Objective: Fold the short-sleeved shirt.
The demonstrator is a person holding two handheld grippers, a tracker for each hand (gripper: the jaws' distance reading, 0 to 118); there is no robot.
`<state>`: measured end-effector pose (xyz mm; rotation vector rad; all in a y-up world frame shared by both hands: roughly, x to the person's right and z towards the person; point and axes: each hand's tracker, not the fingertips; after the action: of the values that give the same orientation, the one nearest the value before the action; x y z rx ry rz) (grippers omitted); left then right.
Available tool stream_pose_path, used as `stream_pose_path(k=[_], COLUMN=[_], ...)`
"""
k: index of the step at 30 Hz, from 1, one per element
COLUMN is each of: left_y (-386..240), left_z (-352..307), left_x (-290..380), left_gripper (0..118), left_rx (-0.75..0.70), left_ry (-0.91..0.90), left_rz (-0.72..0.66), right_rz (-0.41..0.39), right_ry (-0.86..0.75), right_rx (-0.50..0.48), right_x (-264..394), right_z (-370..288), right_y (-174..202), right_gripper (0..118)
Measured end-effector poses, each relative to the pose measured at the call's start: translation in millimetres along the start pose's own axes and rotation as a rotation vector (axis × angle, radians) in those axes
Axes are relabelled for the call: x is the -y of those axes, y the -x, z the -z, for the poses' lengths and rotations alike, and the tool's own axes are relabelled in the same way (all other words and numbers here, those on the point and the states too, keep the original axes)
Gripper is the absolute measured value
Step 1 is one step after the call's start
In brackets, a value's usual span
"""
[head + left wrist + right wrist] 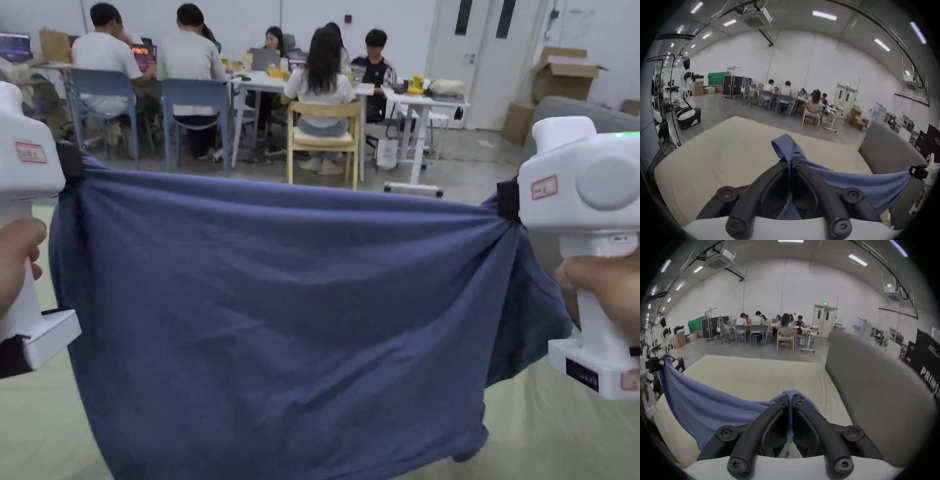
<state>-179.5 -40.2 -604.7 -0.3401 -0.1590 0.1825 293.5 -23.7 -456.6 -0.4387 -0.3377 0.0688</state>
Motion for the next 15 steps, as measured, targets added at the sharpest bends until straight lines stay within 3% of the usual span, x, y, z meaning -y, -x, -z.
stream_pose_path(k=[2, 5, 6, 9, 15], left_y=[-6.1, -31.1, -37.6, -46.4, -42.4], left_z=[10.9, 13.8, 18.7, 31.4, 59.0], left_x=[-32.4, -55.9, -62.3, -76.8, -80.1], left_gripper=[2, 2, 2, 2, 2], left_rx=[-0.020, -0.110, -0.129, -0.118, -0.139], left_ry=[-0.012, -0.114, -0.109, -0.085, -0.036], left_rz=[0.006, 0.143, 0.199, 0.168, 0.163], right_rz=[-0.003, -0.030, -0.053, -0.083, -0.086], right_ry=[-0.002, 0.023, 0.057, 0.078, 0.060], right_rx=[0.007, 0.009, 0.051, 0.089, 0.073], right_x=[-41.6, -90.4, -101.2, -128.1, -139.7], right_z=[10.1, 29.7, 36.7, 53.3, 77.2], right_y=[-1.4, 6.0, 8.2, 17.4, 29.8], right_gripper=[5, 5, 5, 5, 5])
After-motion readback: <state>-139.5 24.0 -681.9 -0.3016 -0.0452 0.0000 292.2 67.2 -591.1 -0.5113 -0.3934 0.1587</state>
